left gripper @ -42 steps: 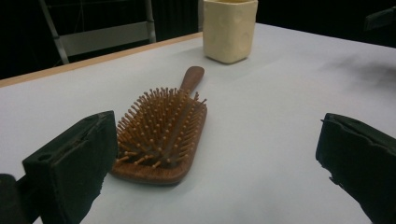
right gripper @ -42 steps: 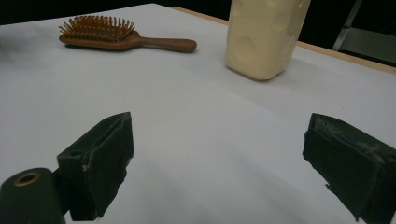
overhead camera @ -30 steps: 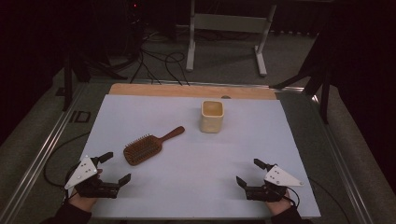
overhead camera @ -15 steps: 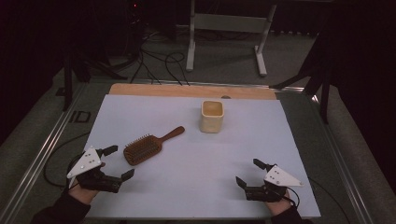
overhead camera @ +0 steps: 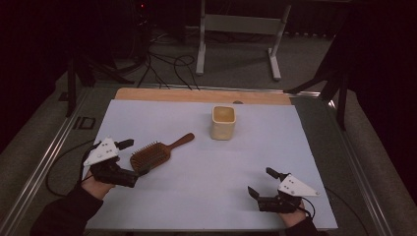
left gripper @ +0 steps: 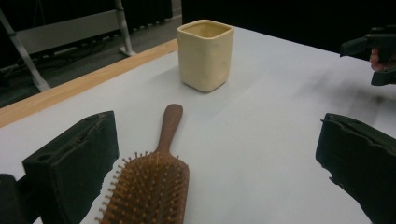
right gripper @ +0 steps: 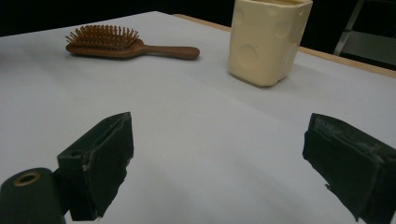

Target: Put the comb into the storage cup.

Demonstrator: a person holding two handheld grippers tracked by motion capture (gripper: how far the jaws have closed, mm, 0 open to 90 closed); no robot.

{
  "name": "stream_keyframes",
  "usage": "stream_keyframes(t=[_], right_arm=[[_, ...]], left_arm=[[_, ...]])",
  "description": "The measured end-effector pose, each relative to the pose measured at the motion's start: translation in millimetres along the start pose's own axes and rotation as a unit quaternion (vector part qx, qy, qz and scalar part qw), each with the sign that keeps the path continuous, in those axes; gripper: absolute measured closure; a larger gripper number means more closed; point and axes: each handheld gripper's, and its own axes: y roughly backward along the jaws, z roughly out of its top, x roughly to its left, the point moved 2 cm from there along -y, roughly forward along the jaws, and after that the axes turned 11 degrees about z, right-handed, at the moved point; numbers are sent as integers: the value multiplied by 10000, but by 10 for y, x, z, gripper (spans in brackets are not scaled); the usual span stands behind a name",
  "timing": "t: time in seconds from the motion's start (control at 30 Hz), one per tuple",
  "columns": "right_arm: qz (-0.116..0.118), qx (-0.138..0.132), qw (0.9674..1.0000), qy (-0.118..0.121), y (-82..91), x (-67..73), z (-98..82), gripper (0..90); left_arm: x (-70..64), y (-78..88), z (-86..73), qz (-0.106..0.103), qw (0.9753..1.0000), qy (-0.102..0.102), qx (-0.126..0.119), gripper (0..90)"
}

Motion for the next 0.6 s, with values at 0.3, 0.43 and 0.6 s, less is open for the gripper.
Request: stream_keyframes(t=[0.3,0.43,0.6], right_arm=[[37,-40,10000,-40,-4,0,1,86],[38,-53,10000,-50,4,0,4,86],[53,-64,9999,-70,3,2,5,86]], left_arm=[[-20,-185,204,-108,9999,-26,69,1],[-25,-279,258,-134,9999,8,102,1],[-33,-397,328,-188,9997,41,173,1]])
